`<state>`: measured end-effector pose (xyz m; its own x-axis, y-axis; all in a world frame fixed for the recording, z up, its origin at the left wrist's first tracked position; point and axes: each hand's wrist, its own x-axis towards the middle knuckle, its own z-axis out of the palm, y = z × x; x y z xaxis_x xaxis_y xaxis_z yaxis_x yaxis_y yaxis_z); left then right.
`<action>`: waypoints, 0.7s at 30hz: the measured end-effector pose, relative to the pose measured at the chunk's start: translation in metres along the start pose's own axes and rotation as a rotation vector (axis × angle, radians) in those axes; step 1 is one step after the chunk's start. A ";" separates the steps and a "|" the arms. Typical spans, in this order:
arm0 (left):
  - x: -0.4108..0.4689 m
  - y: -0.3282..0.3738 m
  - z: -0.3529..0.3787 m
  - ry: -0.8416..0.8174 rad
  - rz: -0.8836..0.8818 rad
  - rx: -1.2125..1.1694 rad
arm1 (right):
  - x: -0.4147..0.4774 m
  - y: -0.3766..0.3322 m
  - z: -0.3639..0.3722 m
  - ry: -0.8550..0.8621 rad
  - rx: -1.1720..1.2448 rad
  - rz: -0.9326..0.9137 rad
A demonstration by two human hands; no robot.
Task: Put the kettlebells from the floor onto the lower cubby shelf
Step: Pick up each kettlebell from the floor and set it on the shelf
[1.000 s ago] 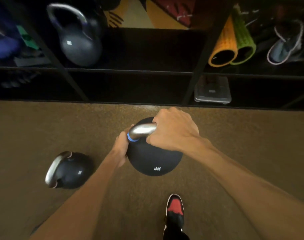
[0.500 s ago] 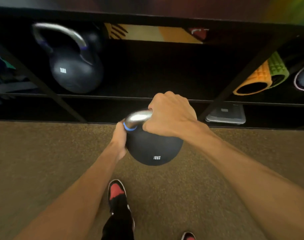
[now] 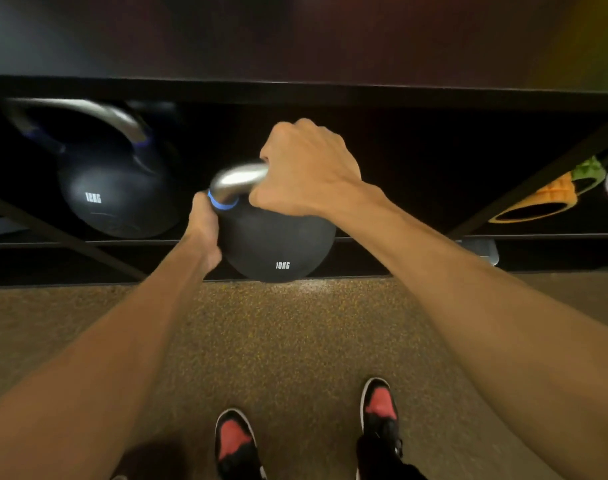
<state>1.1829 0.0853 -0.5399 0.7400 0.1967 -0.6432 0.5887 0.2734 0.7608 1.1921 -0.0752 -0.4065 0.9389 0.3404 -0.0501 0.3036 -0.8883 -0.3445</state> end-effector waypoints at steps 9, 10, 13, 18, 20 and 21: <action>0.043 0.020 0.006 -0.002 -0.031 -0.044 | 0.075 0.004 0.011 -0.053 -0.072 -0.033; 0.047 0.022 0.005 0.000 -0.028 -0.050 | 0.078 0.005 0.012 -0.026 -0.071 -0.032; 0.054 0.023 0.003 0.023 -0.025 -0.057 | 0.077 0.008 0.019 0.069 -0.102 -0.032; 0.049 0.018 0.005 -0.007 0.046 -0.055 | 0.068 0.016 0.029 0.215 -0.149 -0.144; 0.047 0.015 0.005 -0.009 0.106 -0.090 | 0.065 0.021 0.035 0.296 -0.157 -0.149; 0.050 0.011 0.004 0.007 0.128 -0.112 | 0.063 0.025 0.038 0.375 -0.134 -0.142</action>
<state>1.2278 0.0939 -0.5632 0.8040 0.2425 -0.5429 0.4500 0.3488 0.8221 1.2530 -0.0640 -0.4541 0.8725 0.3484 0.3424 0.4293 -0.8815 -0.1969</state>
